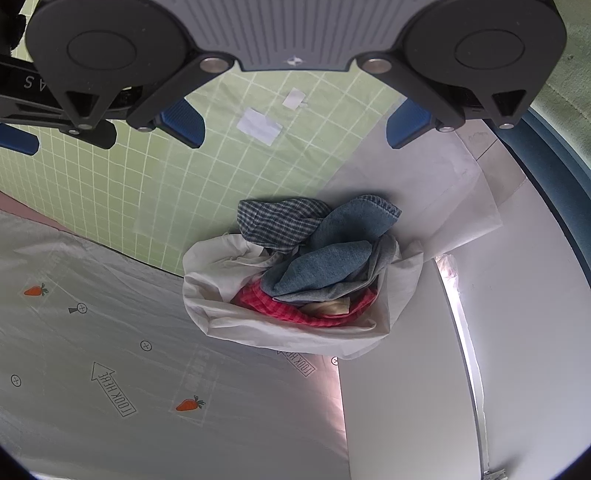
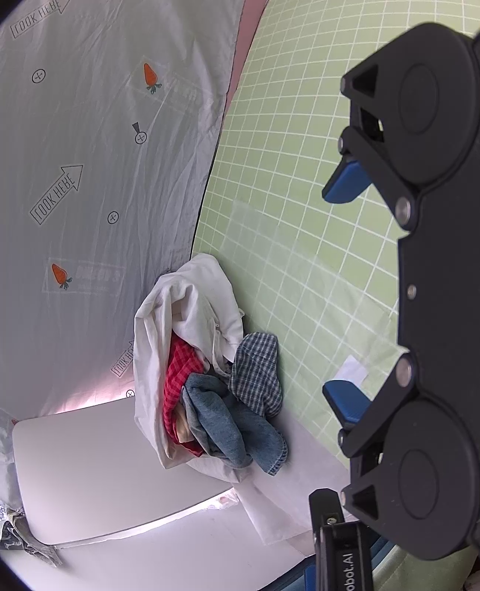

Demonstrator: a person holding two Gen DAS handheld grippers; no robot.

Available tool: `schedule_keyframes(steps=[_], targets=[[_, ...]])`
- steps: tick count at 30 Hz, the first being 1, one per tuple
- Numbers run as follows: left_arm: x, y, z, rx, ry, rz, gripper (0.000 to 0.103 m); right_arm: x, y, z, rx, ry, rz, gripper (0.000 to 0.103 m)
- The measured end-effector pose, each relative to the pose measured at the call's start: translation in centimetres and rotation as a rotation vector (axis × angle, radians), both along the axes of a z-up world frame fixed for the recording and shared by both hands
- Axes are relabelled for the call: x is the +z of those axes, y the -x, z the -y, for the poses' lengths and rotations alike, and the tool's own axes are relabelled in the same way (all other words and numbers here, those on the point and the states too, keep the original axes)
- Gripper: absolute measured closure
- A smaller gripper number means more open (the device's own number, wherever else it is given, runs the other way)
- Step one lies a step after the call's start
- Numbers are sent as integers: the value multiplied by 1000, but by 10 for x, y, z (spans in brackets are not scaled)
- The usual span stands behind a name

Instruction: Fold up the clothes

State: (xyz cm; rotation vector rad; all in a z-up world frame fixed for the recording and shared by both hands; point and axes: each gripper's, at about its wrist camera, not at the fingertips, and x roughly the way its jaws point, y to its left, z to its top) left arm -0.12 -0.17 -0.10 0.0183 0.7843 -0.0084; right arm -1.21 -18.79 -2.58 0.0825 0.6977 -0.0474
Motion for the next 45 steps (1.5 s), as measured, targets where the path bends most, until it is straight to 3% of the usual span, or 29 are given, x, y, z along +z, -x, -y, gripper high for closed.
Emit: schedule_keyframes(steps=[12,45], targets=[[-1,5,-8,-6,1,7,0,4,-4,0,12,-18,-35,0],[-1,1,-6,-10,-2,3,0,-4,-2,1,-1,-23,-22,0]])
